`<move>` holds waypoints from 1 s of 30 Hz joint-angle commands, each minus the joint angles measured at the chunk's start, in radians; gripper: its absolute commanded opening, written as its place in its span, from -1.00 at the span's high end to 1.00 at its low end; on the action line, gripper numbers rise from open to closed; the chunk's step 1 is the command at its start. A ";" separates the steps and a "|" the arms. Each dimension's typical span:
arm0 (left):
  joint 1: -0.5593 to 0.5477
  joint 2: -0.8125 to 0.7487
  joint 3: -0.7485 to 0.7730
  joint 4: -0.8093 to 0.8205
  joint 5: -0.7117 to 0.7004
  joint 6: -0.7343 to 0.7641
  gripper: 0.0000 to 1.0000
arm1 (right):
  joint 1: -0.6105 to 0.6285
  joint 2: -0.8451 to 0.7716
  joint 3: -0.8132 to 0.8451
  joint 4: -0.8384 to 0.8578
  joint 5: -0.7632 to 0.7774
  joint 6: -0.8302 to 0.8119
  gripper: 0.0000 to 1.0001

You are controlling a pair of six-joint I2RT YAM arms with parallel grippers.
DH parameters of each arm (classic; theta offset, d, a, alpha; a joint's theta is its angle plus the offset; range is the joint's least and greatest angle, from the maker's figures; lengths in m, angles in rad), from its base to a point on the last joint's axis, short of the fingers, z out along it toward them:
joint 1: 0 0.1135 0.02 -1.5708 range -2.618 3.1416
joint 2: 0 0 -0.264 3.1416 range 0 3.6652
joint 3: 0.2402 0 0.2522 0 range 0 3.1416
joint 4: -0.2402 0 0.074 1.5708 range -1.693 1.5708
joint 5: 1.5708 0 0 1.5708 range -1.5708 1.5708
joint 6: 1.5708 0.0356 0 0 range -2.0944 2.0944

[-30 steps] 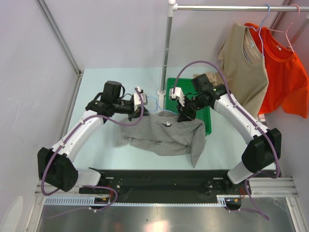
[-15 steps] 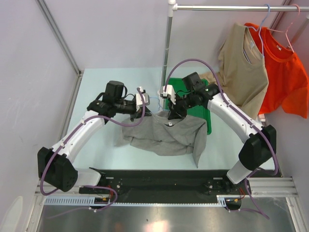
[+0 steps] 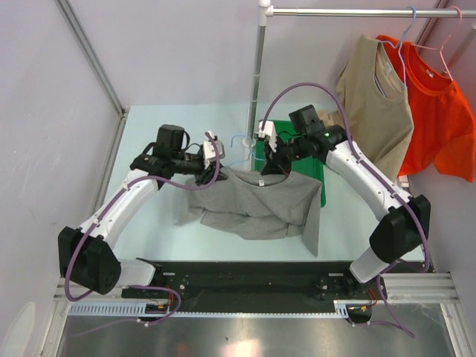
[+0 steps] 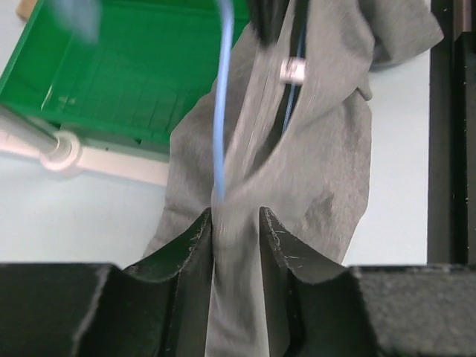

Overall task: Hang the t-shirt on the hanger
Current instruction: Place the hanger at the clothesline.

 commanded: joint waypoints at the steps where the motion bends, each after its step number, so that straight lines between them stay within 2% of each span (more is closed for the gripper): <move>1: 0.079 -0.020 -0.002 -0.030 0.038 0.053 0.35 | -0.051 -0.096 0.060 -0.014 -0.043 -0.032 1.00; 3: 0.117 -0.017 0.016 -0.084 0.035 0.090 0.45 | -0.073 -0.110 0.062 -0.035 -0.046 -0.033 1.00; 5: 0.137 -0.017 0.033 -0.131 0.040 0.131 0.45 | -0.096 -0.138 0.066 -0.040 -0.050 -0.023 1.00; 8: 0.128 -0.038 0.085 -0.139 0.072 0.113 0.24 | -0.102 -0.173 0.083 -0.041 -0.033 0.018 1.00; 10: 0.110 -0.083 0.125 -0.063 0.087 -0.032 0.00 | -0.102 -0.190 0.107 -0.041 -0.010 0.055 1.00; 12: 0.083 -0.106 0.145 0.063 0.081 -0.110 -0.23 | -0.110 -0.207 0.163 -0.047 0.003 0.105 1.00; 15: 0.070 -0.115 0.180 0.166 0.075 -0.244 -0.39 | -0.125 -0.236 0.249 -0.066 0.066 0.129 1.00; 18: 0.070 -0.106 0.219 0.214 0.070 -0.290 -0.60 | -0.137 -0.265 0.330 -0.092 0.126 0.148 1.00; 21: 0.070 -0.120 0.216 0.345 0.037 -0.379 -0.77 | -0.139 -0.297 0.388 -0.120 0.230 0.162 1.00; 22: 0.071 -0.121 0.216 0.406 0.020 -0.401 -0.89 | -0.141 -0.305 0.399 -0.135 0.267 0.168 1.00; 27: 0.070 -0.118 0.205 0.537 -0.006 -0.496 -0.96 | -0.144 -0.356 0.471 -0.218 0.508 0.194 1.00; 30: 0.070 -0.129 0.133 0.580 -0.005 -0.481 -1.00 | -0.182 -0.379 0.523 -0.264 0.533 0.234 1.00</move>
